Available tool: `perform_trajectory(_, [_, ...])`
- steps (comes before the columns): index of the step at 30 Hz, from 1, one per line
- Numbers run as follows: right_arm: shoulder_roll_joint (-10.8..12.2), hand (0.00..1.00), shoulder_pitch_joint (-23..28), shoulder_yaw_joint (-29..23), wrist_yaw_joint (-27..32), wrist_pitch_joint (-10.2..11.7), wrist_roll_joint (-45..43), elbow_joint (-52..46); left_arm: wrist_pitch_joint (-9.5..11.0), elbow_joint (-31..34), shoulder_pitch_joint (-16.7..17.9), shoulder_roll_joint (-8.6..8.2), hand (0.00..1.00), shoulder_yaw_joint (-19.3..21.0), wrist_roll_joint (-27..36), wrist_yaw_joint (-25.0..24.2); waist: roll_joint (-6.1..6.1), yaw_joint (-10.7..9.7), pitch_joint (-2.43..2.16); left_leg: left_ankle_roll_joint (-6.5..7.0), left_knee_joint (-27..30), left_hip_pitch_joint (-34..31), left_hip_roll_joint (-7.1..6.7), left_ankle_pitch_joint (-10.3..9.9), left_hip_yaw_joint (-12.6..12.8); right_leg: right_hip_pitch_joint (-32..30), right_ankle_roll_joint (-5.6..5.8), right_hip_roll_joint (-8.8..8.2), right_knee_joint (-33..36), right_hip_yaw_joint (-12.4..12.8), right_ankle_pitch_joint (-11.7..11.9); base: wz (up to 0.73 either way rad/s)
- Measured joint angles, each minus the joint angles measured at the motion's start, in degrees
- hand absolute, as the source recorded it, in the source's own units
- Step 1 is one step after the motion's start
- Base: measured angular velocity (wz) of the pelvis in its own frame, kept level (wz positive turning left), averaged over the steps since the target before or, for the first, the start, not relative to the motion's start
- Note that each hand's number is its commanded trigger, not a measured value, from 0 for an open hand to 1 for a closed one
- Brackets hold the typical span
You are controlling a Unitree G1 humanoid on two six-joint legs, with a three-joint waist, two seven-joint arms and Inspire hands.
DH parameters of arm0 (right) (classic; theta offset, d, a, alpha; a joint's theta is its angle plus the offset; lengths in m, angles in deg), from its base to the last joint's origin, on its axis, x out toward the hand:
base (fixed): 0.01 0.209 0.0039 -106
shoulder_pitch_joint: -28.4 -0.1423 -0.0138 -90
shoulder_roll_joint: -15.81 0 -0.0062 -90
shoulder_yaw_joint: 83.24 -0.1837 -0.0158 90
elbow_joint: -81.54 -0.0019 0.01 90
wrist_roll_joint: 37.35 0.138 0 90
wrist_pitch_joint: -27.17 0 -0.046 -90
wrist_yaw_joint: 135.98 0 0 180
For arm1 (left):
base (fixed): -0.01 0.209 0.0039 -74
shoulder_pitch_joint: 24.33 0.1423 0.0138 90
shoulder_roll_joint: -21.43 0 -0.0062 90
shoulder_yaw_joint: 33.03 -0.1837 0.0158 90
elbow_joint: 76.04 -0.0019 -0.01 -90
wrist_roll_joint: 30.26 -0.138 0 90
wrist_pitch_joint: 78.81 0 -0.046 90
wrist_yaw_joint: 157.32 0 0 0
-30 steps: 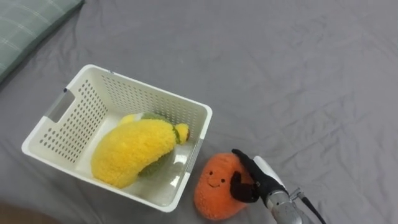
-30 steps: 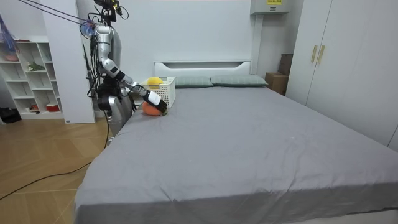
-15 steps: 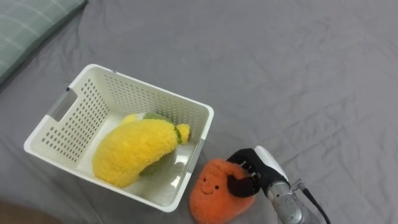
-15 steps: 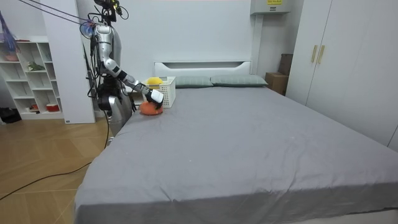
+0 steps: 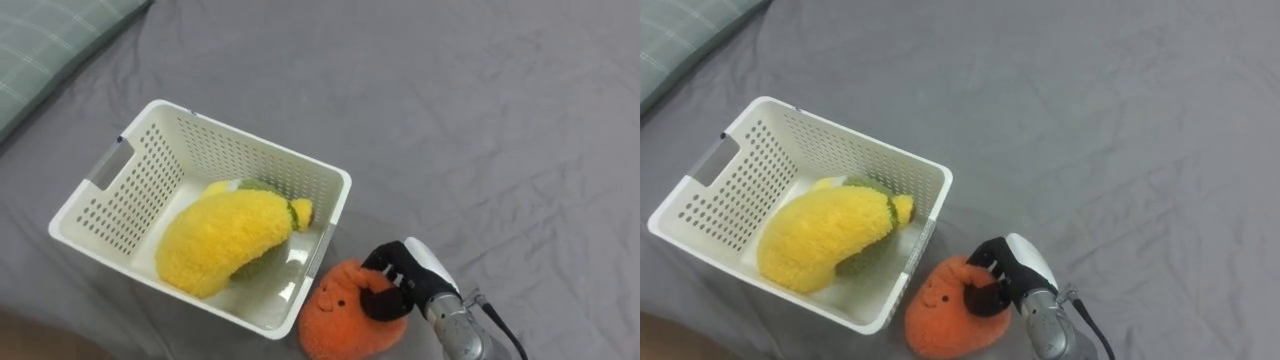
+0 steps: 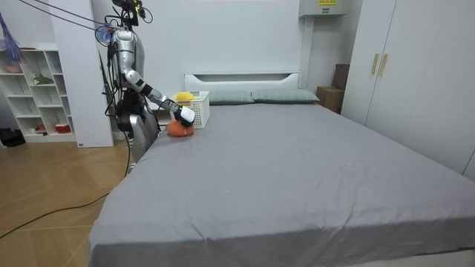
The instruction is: Collect toys from the bed
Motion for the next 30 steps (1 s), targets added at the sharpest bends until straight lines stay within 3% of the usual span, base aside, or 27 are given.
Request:
perform_trajectory(11, [0.0,1.00,0.1,-0.2,-0.9,0.0,0.1,-0.9,0.2,0.0,0.1,0.61,0.00,0.1,0.1,0.1,-1.02,0.0,-0.19,0.00,0.1,0.3,0.00,0.0,0.3,0.2,0.01,-0.07,0.0,0.2,0.0,-0.01])
perform_trajectory(17, [-0.7,1.00,0.2,-1.0,-2.1,0.1,-0.5,-6.1,0.3,0.5,1.0,0.55,0.00,0.2,0.5,-0.3,-0.52,-1.5,0.20,0.02,0.1,1.5,-0.01,0.0,0.3,1.6,0.02,-0.08,0.0,0.2,0.0,0.00])
perform_trajectory(20, [-2.1,1.00,0.3,-2.3,-2.8,0.2,-0.3,-9.6,0.3,0.5,1.1,0.44,0.00,1.3,0.5,-1.0,-0.25,-1.7,0.36,0.02,0.0,2.2,-0.02,0.0,0.4,2.1,0.02,-0.09,0.0,0.3,0.0,0.00])
perform_trajectory(26, [-4.0,1.00,0.3,-5.5,-2.7,0.1,0.0,-15.5,0.1,0.1,1.1,0.38,0.00,1.7,0.5,-1.1,0.50,-1.8,0.28,0.02,-0.1,3.9,0.02,0.0,0.6,3.5,0.02,-0.09,0.0,0.5,0.0,-0.01])
perform_trajectory(30, [-3.9,1.00,0.3,-7.9,-2.7,0.1,0.0,-18.0,0.1,-0.1,1.4,-0.27,0.00,2.6,0.5,-0.8,1.36,-1.9,0.01,0.03,-0.6,5.2,0.03,0.0,0.8,4.6,0.04,-0.12,0.0,0.5,0.0,0.00])
